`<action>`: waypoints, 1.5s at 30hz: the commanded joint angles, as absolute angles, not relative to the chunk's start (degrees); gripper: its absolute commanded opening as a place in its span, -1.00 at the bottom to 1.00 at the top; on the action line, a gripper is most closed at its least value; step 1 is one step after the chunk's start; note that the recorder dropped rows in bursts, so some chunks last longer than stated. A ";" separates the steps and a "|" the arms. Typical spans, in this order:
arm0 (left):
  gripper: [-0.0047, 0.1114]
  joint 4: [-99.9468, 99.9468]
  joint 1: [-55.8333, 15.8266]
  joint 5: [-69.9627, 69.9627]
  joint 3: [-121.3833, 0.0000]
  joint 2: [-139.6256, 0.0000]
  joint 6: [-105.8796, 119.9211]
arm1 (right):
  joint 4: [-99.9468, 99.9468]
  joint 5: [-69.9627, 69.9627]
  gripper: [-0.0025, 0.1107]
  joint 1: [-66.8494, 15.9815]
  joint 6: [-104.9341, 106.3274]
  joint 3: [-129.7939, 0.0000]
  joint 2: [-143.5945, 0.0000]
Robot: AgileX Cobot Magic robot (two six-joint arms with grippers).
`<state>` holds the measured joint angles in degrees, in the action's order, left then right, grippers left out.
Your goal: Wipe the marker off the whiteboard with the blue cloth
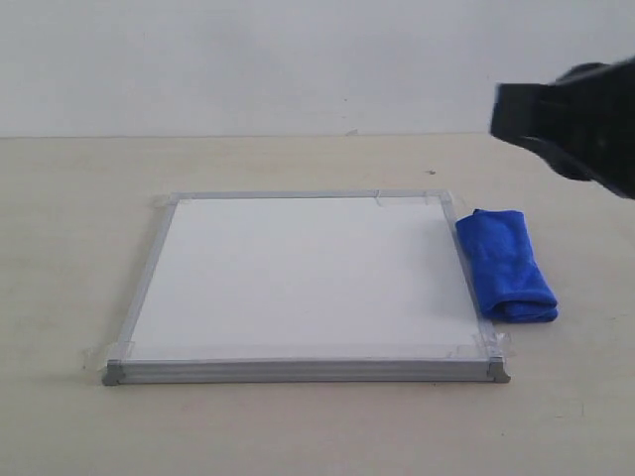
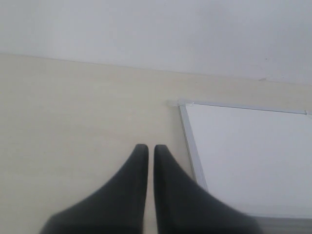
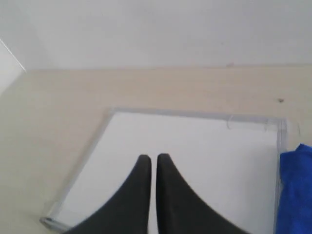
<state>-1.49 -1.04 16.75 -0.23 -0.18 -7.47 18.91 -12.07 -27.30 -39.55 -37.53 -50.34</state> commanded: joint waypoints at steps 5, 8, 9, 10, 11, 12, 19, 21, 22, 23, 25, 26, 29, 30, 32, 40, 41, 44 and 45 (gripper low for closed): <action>-0.84 -1.05 -1.23 16.92 0.00 0.00 -7.19 | 18.50 3.61 -0.96 -16.60 -39.94 -17.17 -28.62; -0.84 -1.05 -1.23 16.92 0.00 0.00 -7.19 | 18.50 3.61 -0.96 -13.58 -41.43 -13.07 -22.51; -0.84 -1.05 -1.23 16.92 0.00 0.00 -7.19 | 18.50 3.69 -0.96 -12.93 -42.02 -11.80 -20.60; -0.84 -1.05 -1.23 16.92 0.00 0.00 -7.19 | 18.50 4.20 -0.96 -12.21 -42.49 -10.52 -18.83; -0.84 -1.05 -1.23 16.92 0.00 0.00 -7.19 | 18.28 5.56 -0.96 -10.86 -43.22 -8.21 -15.88; -0.84 -1.05 -1.23 16.92 0.00 0.00 -7.19 | 18.28 6.52 -0.96 -10.17 -43.39 -6.95 -14.27; -0.84 -1.05 -1.23 16.92 0.00 0.00 -7.19 | 18.50 8.80 -0.96 -4.52 -42.63 0.00 -1.12; -0.84 -1.05 -1.23 16.92 0.00 0.00 -7.19 | 18.50 5.37 -0.96 -4.52 -40.46 0.00 -0.57; -0.84 -1.05 -1.23 16.92 0.00 0.00 -7.19 | 18.50 3.43 -0.96 -4.52 -37.37 0.00 -0.73; -0.84 -1.05 -1.23 16.92 0.00 0.00 -7.19 | 18.50 2.14 -0.96 -4.52 -35.54 0.00 -0.73; -0.84 -1.05 -1.23 16.92 0.00 0.00 -7.19 | 18.50 -3.35 -0.96 -4.52 -31.80 0.00 -0.73; -0.84 -1.05 -1.23 16.92 0.00 0.00 -7.19 | 18.50 -7.64 -0.96 -4.52 -30.39 0.00 -0.73; -0.84 -1.05 -1.23 16.92 0.00 0.00 -7.19 | 18.50 -13.48 -0.96 -4.52 -29.45 0.00 -0.73; -0.84 -1.05 -1.23 16.92 0.00 0.00 -7.19 | 18.50 -14.45 -0.96 -4.52 -28.99 0.00 -0.73; -0.84 -1.05 -1.23 16.92 0.00 0.00 -7.19 | 14.38 -16.06 -0.96 -4.52 -24.17 0.00 -0.73; -0.84 -1.05 -1.23 16.92 0.00 0.00 -7.19 | 0.61 -19.69 -0.96 -4.52 -5.63 0.00 0.00; -0.84 -1.05 -1.23 16.92 0.00 0.00 -7.19 | 0.61 -19.69 -0.96 -4.52 -5.63 0.00 0.00; -0.84 -1.05 -1.23 16.92 0.00 0.00 -7.19 | 0.61 -19.69 -0.96 -4.52 -5.63 0.00 0.00; -0.84 -1.05 -1.23 16.92 0.00 0.00 -7.19 | 0.61 -19.69 -0.96 -4.52 -5.63 0.00 0.00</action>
<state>-1.49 -1.04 16.75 -0.23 -0.18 -7.47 0.70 -19.84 -4.67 -6.09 0.02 -0.38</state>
